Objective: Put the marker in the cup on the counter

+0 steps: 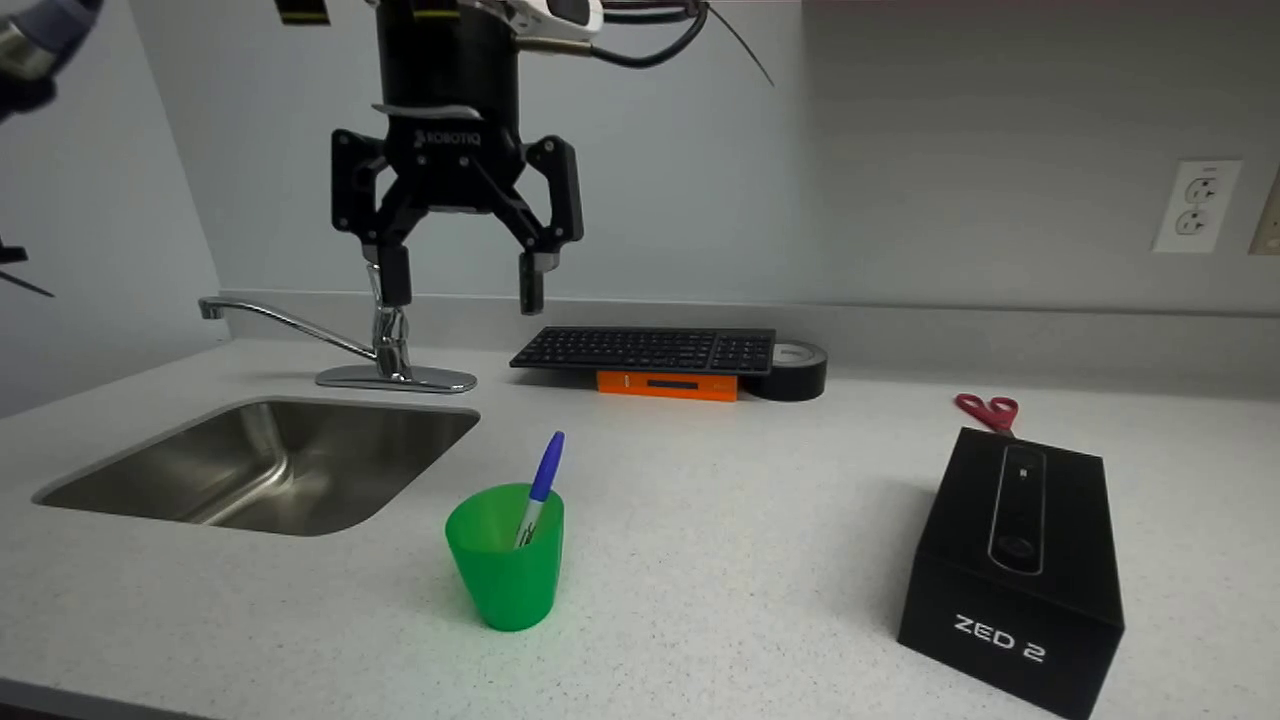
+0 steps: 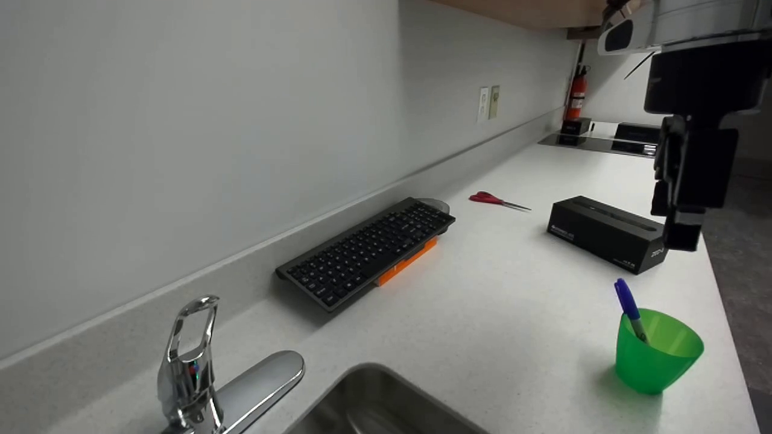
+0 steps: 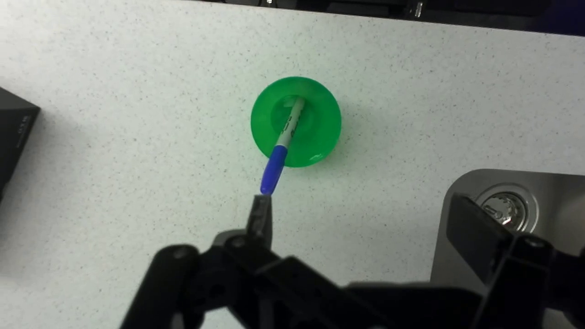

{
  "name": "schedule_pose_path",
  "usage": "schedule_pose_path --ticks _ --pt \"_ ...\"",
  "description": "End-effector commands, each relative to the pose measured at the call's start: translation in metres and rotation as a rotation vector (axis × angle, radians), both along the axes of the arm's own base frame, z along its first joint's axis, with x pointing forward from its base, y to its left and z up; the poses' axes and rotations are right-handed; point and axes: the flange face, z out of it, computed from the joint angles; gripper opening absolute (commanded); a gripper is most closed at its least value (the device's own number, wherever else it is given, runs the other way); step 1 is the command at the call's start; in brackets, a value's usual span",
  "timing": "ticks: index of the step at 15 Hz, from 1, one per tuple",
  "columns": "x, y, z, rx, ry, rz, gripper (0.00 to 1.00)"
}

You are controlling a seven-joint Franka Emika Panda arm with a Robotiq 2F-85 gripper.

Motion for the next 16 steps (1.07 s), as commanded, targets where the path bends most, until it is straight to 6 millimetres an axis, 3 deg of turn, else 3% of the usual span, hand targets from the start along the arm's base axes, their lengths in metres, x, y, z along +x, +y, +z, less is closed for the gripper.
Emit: schedule_pose_path --ticks 1,7,16 --pt "0.010 -0.009 -0.016 -0.066 -0.004 -0.048 1.00" --pt "0.024 -0.028 -0.058 -0.123 0.072 -0.106 1.00" --pt "0.030 -0.033 -0.106 -0.119 0.193 -0.162 1.00"
